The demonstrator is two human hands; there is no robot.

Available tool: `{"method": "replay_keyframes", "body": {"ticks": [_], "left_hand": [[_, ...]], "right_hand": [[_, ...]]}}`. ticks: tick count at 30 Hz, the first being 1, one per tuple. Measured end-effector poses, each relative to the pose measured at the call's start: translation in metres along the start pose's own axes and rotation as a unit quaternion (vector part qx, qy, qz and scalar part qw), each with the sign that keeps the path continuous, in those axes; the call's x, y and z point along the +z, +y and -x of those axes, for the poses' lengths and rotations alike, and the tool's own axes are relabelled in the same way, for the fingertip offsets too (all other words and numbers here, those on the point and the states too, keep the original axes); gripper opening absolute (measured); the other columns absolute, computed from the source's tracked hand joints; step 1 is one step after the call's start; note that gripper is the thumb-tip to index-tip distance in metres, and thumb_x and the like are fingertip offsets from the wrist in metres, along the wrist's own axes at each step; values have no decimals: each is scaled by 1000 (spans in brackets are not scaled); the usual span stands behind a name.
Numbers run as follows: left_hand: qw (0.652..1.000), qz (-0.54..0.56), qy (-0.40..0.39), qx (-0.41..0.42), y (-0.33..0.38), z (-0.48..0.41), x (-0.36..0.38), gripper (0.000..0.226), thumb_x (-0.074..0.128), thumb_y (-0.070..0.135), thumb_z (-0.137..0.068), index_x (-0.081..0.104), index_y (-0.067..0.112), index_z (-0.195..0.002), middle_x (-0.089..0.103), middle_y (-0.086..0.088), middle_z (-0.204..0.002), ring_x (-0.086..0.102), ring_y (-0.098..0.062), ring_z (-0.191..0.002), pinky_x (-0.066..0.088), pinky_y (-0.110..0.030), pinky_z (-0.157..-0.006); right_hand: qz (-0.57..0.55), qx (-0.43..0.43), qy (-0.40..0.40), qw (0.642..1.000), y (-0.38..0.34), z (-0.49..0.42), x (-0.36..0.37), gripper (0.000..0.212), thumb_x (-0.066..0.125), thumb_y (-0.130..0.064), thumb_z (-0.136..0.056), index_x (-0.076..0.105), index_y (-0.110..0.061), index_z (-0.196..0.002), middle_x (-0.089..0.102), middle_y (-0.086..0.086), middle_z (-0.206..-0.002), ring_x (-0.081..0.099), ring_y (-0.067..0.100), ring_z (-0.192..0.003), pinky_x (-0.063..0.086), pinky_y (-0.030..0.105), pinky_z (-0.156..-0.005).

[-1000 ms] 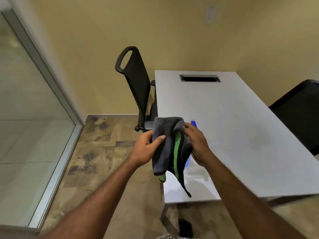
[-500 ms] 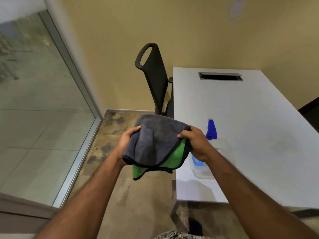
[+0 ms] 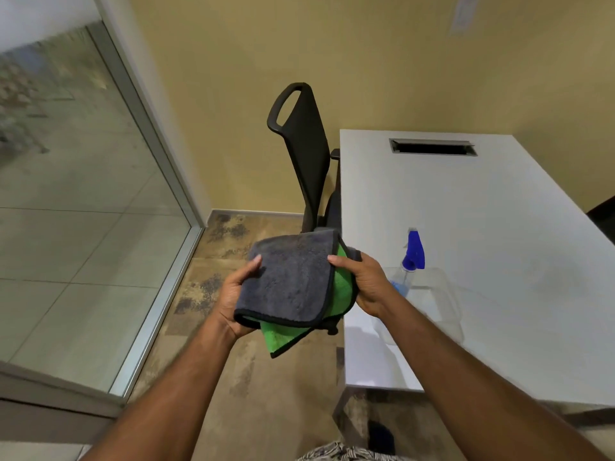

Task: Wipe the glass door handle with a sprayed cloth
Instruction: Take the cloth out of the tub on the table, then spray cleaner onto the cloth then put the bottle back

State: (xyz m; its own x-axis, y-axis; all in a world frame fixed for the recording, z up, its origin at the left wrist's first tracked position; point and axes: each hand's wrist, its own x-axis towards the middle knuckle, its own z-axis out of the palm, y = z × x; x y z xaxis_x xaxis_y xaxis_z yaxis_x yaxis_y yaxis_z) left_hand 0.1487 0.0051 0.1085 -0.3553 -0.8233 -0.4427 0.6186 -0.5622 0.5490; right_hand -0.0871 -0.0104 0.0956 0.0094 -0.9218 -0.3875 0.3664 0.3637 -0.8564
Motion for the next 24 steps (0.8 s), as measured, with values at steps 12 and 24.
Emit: {"method": "replay_keyframes", "body": {"ticks": [12,24], "left_hand": [[999,-30,25,-11,-7,-7,-8,39,44,-1,-73,61,1,-109,74,-19,-92,74,-37,-79,62,-45,-65],[999,-26,40,-9,-17,-24,-8,42,46,1,-74,57,6,-114,73,-16,-91,73,-34,-80,63,-43,-65]], "right_hand": [[322,-217,204,899,45,5,-38,28,73,-34,-87,62,-24,-111,64,-14,-98,66,10,-89,50,5,-71],[349,-210,326,853,37,17,-141,55,87,-18,-74,53,-6,-115,57,6,-108,56,22,-94,49,27,-80]]}}
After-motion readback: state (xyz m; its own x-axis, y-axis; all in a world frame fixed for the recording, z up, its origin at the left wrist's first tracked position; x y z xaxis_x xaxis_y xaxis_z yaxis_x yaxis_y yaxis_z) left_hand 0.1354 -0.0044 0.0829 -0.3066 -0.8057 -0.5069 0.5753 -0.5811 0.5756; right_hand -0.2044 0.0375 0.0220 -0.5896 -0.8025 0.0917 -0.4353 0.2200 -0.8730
